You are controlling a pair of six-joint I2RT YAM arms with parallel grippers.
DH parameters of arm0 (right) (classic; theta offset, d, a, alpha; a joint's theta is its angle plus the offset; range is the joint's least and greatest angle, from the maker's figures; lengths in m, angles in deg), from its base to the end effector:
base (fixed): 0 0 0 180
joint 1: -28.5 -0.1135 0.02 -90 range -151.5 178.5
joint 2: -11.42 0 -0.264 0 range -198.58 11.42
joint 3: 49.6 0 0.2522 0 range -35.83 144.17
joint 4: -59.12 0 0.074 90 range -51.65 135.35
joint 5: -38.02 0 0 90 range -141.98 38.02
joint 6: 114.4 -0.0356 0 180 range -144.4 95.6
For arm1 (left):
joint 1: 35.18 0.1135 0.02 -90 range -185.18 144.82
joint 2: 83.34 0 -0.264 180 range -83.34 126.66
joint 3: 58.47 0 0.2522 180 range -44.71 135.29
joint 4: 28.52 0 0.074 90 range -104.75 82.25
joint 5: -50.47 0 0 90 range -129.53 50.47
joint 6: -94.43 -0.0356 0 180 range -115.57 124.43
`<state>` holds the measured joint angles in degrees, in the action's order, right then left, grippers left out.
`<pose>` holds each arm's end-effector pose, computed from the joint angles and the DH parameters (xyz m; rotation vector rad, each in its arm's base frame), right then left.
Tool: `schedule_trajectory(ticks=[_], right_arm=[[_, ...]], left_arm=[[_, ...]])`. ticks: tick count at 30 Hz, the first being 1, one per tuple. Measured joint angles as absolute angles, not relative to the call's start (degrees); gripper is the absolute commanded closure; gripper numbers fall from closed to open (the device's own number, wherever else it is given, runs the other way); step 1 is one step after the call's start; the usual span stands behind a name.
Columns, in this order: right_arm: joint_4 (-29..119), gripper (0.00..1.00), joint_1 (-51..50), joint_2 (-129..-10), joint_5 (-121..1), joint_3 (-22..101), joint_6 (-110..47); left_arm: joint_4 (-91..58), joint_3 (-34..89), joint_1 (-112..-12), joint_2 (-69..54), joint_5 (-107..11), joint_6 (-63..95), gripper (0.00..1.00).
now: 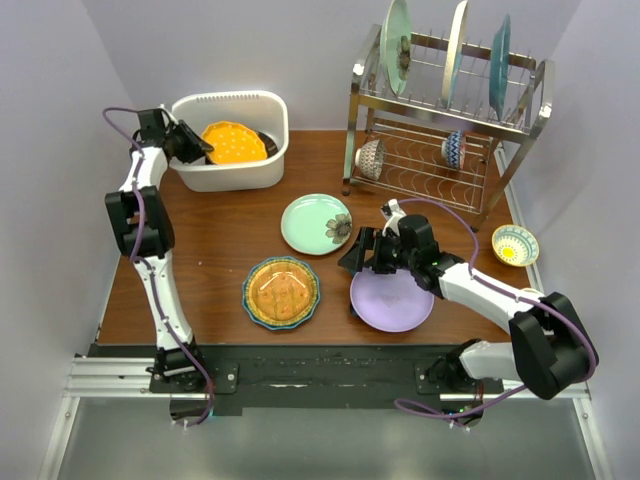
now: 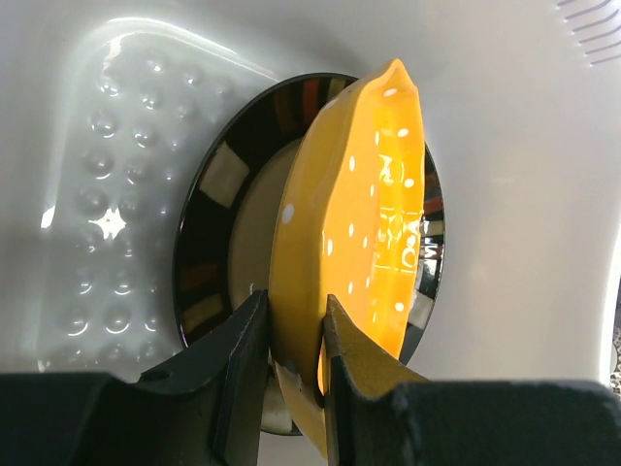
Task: Place the plates into the plastic bin on the countertop
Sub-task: Place the plate in the plastic bin.
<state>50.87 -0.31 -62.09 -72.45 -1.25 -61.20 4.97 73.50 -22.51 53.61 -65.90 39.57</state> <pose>0.2244 0.1376 0.2003 -0.0626 2.3017 1.0162 0.5372 0.1046 0.2059 -0.6774 2.1546 -0.7267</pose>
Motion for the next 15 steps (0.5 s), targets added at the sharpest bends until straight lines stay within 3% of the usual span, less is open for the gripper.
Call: schedule_trajectory(ticks=[4,11,15], right_arm=[[50.68,0.01,-0.31,-62.09,-72.43,-1.25,-61.18],[50.52,0.01,-0.31,-62.09,-72.45,-1.25,-61.20],[50.52,0.01,-0.31,-62.14,-72.45,-1.27,-61.20]], left_arm=[[5.32,74.11,-22.58,53.85,-66.31,39.09,0.70],[5.87,74.55,-22.58,53.85,-66.84,38.28,0.38],[5.65,75.38,-22.84,53.85,-66.82,37.73,0.28]])
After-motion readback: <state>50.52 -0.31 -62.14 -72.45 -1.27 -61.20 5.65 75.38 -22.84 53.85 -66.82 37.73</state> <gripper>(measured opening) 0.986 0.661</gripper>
